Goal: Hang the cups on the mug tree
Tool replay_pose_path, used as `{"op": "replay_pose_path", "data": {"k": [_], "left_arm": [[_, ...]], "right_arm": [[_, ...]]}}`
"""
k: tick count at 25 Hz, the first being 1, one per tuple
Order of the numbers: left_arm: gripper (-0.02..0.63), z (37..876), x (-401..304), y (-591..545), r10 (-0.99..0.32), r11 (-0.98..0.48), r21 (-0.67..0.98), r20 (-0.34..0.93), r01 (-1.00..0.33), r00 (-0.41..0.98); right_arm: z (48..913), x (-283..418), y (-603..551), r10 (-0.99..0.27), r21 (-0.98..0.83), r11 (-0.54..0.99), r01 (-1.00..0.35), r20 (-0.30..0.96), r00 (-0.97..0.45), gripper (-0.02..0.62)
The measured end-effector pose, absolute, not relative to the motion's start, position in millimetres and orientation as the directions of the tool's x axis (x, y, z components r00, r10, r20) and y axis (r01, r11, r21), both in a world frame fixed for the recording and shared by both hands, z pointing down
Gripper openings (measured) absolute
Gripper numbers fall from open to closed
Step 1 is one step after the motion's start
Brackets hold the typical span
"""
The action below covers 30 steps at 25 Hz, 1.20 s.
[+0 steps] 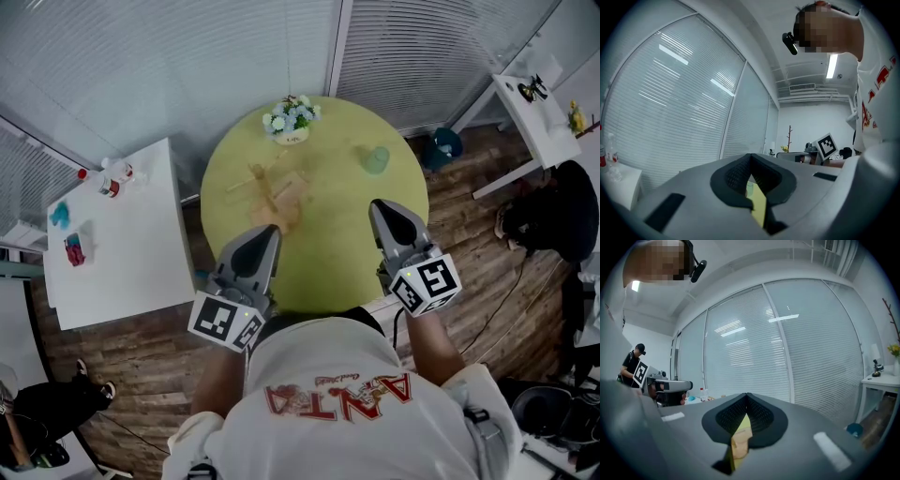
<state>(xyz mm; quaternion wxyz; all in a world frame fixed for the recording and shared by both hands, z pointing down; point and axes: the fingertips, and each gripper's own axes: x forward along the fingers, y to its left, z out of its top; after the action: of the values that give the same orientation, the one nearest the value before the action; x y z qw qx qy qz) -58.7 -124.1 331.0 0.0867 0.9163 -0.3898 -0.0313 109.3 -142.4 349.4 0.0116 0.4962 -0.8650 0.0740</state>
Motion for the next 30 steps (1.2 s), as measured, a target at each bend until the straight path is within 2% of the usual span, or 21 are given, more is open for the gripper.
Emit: {"op": "replay_pose_path", "data": {"k": [5,11,13,16,19,25,30], "left_arm": [[0.008,332,-53,-124,-0.723,-0.676,0.186,0.02,-0.713,0.69],[0.008,341,-36,-130,-0.713,-0.682,0.194,0.036,-0.705,0.7],[0.008,344,-29,-133,-0.71,-0.683,0.201,0.046,-0.703,0.703],[0.008,350,-19,-137,-0.708,-0.679,0.211,0.066,-0.704,0.703],[0.008,358,-7,-141,-0.709,-0.671,0.219,0.092,-0.709,0.699],[0.008,380,26,-153,-0.708,-0.653,0.249,0.135,-0.715,0.693],[0.008,404,54,-176,-0.709,-0.632,0.273,0.173,-0.725,0.684]], "right_arm": [[360,124,-150,-0.872,-0.117,0.462,-0.879,0.124,-0.474,0.003],[402,158,-177,-0.879,-0.144,0.39,-0.91,0.237,-0.414,0.005],[423,172,-187,-0.868,-0.155,0.371,-0.916,0.292,-0.401,0.035],[458,195,-202,-0.852,-0.149,0.337,-0.93,0.372,-0.368,0.156],[493,219,-226,-0.83,-0.128,0.31,-0.942,0.447,-0.334,0.218],[558,258,-286,-0.797,-0.114,0.255,-0.96,0.538,-0.275,0.222],[603,268,-322,-0.753,-0.093,0.283,-0.954,0.594,-0.282,0.232]]}}
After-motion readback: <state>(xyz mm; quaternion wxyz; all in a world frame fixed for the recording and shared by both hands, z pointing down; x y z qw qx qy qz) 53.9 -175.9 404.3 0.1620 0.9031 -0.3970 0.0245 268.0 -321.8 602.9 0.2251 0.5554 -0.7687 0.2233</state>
